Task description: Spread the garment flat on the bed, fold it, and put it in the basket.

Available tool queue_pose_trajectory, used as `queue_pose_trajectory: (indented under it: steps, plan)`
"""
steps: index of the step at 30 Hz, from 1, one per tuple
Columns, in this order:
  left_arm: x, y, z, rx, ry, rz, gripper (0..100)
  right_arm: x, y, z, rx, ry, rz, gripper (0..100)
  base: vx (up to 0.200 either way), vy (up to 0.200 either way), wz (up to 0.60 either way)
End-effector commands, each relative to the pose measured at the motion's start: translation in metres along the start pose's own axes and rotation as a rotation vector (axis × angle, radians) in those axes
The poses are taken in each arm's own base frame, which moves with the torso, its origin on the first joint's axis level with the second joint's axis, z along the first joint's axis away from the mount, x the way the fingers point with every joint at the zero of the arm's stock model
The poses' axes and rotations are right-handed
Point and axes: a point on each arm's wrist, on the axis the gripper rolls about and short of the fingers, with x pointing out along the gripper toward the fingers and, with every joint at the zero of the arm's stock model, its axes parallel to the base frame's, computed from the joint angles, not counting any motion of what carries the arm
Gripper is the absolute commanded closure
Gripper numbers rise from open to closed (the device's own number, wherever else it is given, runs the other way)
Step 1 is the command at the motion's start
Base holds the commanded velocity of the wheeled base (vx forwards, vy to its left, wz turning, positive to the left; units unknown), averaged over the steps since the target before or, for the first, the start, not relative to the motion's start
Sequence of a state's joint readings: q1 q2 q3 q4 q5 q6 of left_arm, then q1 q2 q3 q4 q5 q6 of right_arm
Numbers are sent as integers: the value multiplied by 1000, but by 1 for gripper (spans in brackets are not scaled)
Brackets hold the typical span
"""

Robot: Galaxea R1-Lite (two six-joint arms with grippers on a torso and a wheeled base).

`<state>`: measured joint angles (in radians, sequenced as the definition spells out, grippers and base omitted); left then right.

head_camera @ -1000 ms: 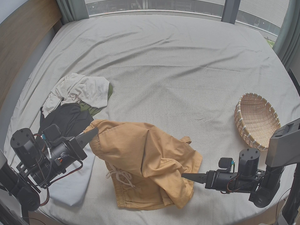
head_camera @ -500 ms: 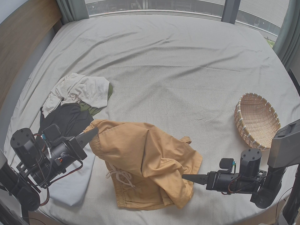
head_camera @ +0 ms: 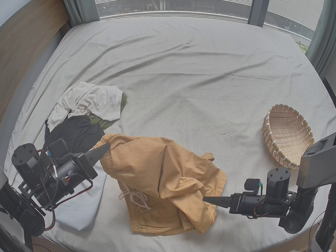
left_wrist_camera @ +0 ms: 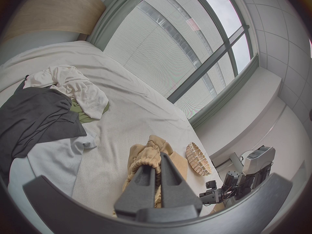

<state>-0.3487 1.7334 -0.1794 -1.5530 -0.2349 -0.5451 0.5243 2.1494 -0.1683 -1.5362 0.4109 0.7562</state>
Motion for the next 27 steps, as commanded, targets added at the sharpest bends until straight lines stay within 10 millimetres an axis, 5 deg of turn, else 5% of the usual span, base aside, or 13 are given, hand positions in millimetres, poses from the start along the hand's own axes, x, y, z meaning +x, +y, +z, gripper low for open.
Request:
queue_pose_trajectory:
  steps: [1,27]
  plan:
    - [0,0,0,0,-2,-2,100,1,-3,-2,8,12,-12,0,0,0,0]
    - [2,-3,-3,-1,12,-15,100,2,-3,-1,7,7,-8,0,0,0,0]
